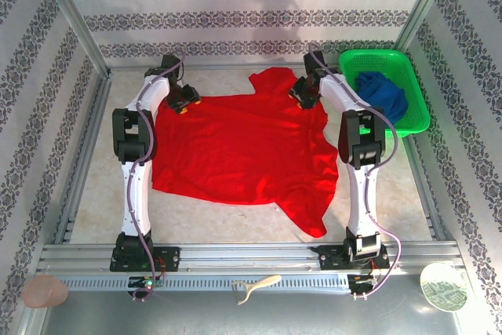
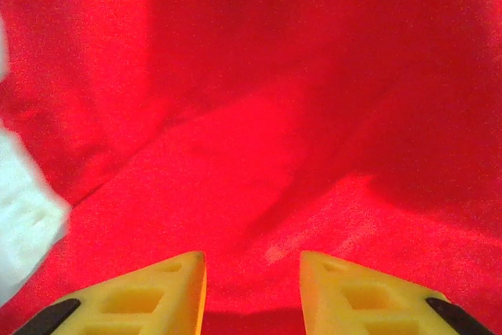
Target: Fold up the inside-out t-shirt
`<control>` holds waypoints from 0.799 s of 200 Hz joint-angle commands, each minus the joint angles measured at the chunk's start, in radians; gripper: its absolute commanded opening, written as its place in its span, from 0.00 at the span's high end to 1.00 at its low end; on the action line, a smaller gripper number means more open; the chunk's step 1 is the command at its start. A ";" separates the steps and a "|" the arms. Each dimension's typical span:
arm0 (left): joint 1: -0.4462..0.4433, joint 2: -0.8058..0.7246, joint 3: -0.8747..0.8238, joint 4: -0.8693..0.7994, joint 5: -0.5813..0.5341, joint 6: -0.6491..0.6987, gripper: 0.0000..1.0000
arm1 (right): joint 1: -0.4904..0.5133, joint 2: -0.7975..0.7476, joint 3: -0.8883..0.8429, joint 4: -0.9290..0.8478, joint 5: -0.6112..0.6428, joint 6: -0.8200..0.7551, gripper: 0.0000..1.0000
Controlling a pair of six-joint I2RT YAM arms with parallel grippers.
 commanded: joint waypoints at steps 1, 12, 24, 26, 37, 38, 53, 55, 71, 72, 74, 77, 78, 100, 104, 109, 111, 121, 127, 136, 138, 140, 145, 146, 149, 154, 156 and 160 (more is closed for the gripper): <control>0.008 0.038 0.079 -0.017 -0.018 -0.049 0.47 | 0.000 0.060 0.073 -0.119 0.063 0.139 0.62; 0.008 0.065 0.109 -0.019 -0.013 -0.065 0.47 | -0.002 0.107 0.143 -0.185 0.067 0.170 0.62; 0.008 0.101 0.152 -0.023 -0.011 -0.081 0.47 | -0.005 0.162 0.231 -0.263 0.070 0.199 0.62; 0.009 0.107 0.159 -0.024 -0.013 -0.083 0.47 | -0.006 0.173 0.250 -0.276 0.070 0.205 0.62; 0.009 0.142 0.207 -0.025 -0.014 -0.096 0.47 | -0.013 0.225 0.333 -0.330 0.068 0.241 0.62; 0.009 0.146 0.212 -0.025 -0.014 -0.096 0.47 | -0.014 0.229 0.339 -0.334 0.066 0.245 0.62; 0.016 0.203 0.299 -0.039 -0.014 -0.117 0.47 | -0.026 0.282 0.415 -0.362 0.053 0.302 0.61; 0.018 0.212 0.311 -0.041 -0.014 -0.121 0.47 | -0.028 0.286 0.424 -0.363 0.052 0.309 0.61; 0.030 0.274 0.411 -0.039 -0.007 -0.152 0.47 | -0.041 0.339 0.498 -0.356 0.032 0.345 0.60; 0.032 0.277 0.416 -0.037 -0.005 -0.154 0.47 | -0.043 0.343 0.505 -0.357 0.031 0.346 0.60; 0.034 0.288 0.426 -0.032 -0.005 -0.157 0.47 | -0.045 0.350 0.518 -0.357 0.031 0.347 0.60; 0.037 0.296 0.437 -0.023 -0.001 -0.168 0.47 | -0.048 0.361 0.539 -0.358 0.031 0.350 0.60; 0.039 0.298 0.443 -0.020 0.001 -0.171 0.47 | -0.049 0.363 0.543 -0.358 0.030 0.350 0.60; 0.070 0.341 0.487 0.094 0.040 -0.249 0.47 | -0.073 0.421 0.661 -0.313 0.002 0.332 0.60; 0.075 0.342 0.486 0.126 0.055 -0.262 0.47 | -0.077 0.425 0.672 -0.280 -0.010 0.316 0.61; 0.078 0.342 0.489 0.157 0.069 -0.273 0.47 | -0.084 0.428 0.681 -0.240 -0.031 0.290 0.63; 0.079 0.342 0.491 0.166 0.072 -0.276 0.47 | -0.086 0.429 0.686 -0.226 -0.041 0.283 0.64; 0.083 0.331 0.497 0.212 0.091 -0.284 0.47 | -0.096 0.423 0.695 -0.138 -0.102 0.230 0.64; 0.083 0.317 0.497 0.247 0.110 -0.277 0.47 | -0.100 0.415 0.698 -0.086 -0.145 0.191 0.64; 0.083 0.291 0.497 0.280 0.145 -0.273 0.46 | -0.102 0.391 0.721 -0.080 -0.170 0.126 0.64; 0.083 0.285 0.496 0.287 0.153 -0.274 0.46 | -0.101 0.383 0.721 -0.076 -0.175 0.110 0.64; 0.083 0.278 0.496 0.294 0.161 -0.273 0.46 | -0.100 0.381 0.721 -0.075 -0.177 0.102 0.64; 0.082 0.262 0.494 0.304 0.180 -0.273 0.46 | -0.096 0.349 0.717 -0.075 -0.183 0.061 0.63; 0.082 0.258 0.494 0.306 0.183 -0.273 0.45 | -0.095 0.343 0.715 -0.077 -0.184 0.053 0.63; 0.081 0.250 0.494 0.307 0.193 -0.274 0.45 | -0.093 0.324 0.708 -0.082 -0.183 0.032 0.63; 0.080 0.233 0.493 0.306 0.206 -0.278 0.45 | -0.087 0.296 0.690 -0.092 -0.183 0.004 0.62; 0.080 0.228 0.491 0.305 0.215 -0.278 0.45 | -0.085 0.280 0.679 -0.096 -0.183 -0.006 0.62; 0.077 0.212 0.488 0.300 0.227 -0.279 0.45 | -0.081 0.249 0.653 -0.101 -0.180 -0.028 0.62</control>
